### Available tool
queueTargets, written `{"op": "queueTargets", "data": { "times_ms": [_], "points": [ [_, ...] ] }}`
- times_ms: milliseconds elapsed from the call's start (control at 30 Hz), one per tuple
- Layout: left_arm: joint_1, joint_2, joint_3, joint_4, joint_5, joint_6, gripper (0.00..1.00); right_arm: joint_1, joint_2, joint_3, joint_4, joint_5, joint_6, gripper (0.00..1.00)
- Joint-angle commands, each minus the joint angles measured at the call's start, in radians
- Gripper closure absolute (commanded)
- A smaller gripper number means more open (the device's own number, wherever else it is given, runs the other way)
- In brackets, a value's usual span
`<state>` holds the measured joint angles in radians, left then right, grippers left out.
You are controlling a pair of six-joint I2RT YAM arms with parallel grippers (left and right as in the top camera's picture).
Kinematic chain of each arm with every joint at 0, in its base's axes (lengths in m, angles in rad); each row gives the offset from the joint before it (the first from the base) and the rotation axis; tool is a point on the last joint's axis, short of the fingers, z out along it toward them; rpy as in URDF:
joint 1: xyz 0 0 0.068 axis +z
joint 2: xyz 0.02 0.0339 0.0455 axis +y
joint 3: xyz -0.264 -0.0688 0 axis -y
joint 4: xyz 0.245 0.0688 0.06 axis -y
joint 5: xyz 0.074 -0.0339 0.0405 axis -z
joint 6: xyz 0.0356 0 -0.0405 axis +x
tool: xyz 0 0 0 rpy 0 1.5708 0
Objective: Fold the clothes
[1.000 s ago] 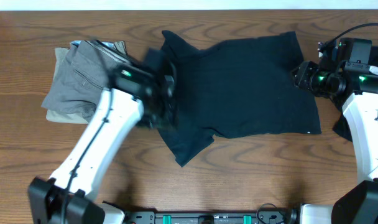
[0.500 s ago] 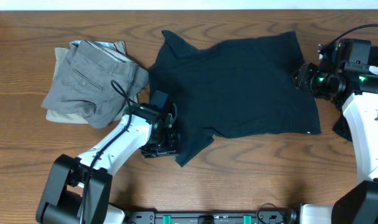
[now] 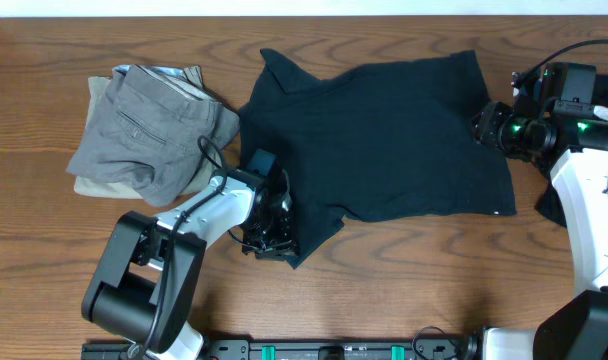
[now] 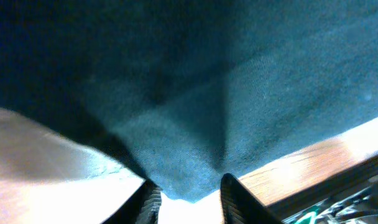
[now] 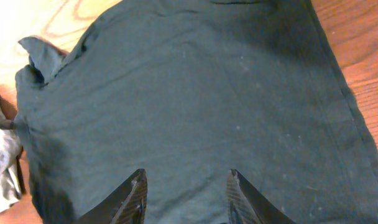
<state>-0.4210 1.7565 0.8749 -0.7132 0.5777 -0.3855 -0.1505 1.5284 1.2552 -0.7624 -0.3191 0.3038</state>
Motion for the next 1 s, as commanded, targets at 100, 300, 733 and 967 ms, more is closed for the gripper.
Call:
{"op": "queueTargets", "data": {
  "times_ms": [100, 300, 733, 967],
  "points": [
    [-0.003, 0.014, -0.005, 0.0, 0.006, 0.007, 0.87, -0.004, -0.01, 0.001, -0.016, 0.093, 0.019, 0.6],
    [0.001, -0.073, 0.01, -0.02, 0.006, 0.006, 0.94, -0.02, -0.002, 0.0, -0.04, 0.166, 0.041, 0.58],
    [0.001, -0.348, 0.014, -0.017, -0.073, 0.006, 0.94, -0.176, 0.093, -0.084, -0.176, 0.248, 0.153, 0.63],
    [0.001, -0.408, 0.014, -0.026, -0.065, -0.006, 0.93, -0.244, 0.17, -0.183, -0.103, 0.233, 0.156, 0.65]
  ]
}}
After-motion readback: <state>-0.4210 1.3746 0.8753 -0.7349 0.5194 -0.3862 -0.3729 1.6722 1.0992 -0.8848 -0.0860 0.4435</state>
